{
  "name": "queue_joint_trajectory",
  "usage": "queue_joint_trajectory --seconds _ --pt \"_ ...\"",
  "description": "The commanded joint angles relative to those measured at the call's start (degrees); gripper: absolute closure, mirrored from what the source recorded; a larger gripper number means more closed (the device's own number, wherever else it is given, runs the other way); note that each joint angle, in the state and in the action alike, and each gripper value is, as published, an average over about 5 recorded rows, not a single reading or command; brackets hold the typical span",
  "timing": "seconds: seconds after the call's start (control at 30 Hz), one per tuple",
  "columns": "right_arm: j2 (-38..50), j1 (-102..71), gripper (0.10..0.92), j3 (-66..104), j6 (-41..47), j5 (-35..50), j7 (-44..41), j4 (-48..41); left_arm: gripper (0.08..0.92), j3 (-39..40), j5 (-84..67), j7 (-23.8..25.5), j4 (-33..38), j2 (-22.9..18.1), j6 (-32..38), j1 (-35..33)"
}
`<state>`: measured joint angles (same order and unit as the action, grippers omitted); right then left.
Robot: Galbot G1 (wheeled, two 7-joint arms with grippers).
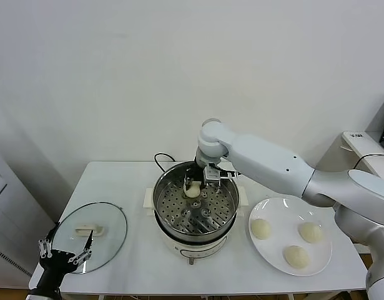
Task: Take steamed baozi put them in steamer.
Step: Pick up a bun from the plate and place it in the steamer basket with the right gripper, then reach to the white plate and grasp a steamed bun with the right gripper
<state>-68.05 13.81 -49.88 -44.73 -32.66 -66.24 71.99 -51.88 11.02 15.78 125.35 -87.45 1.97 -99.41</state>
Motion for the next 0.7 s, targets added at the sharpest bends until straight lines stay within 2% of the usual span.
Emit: queue_joint_trajectory --seconds 0.03,0.1,0.2,0.27,0.4,0.53,0.7 --pt "0.0 0.9 0.348 1.5 1.4 4.4 -0.4 0.4 0.177 0.1 0.2 0.0 0.3 -0.1 0.0 -0.1" --pt "1.9 4.9 0.289 -0.3 6.6 12.6 -0.4 1.7 0.177 0.1 0.3 0.0 0.5 0.0 0.0 -0.3" --pt "7.1 14.5 0.226 -7.8 21.6 31.6 1.5 3.6 0.177 0.1 0.2 0.0 0.5 0.3 0.1 -0.3" --pt "11.0 21.1 0.210 -14.0 33.4 44.8 2.8 3.8 0.177 0.1 0.3 0.0 0.5 0.3 0.1 -0.3" --pt "16.3 30.2 0.203 -24.7 49.3 62.3 2.9 0.2 0.177 0.4 0.4 0.0 0.7 0.2 0.1 -0.1" --pt "20.7 30.4 0.203 -28.7 55.8 65.2 -0.3 -4.2 0.177 1.0 0.7 0.0 0.9 -0.5 0.1 0.4" --pt "27.2 22.6 0.203 -26.6 57.0 59.3 -0.7 -2.6 0.177 1.4 1.1 -0.1 1.6 -1.0 0.1 0.3"
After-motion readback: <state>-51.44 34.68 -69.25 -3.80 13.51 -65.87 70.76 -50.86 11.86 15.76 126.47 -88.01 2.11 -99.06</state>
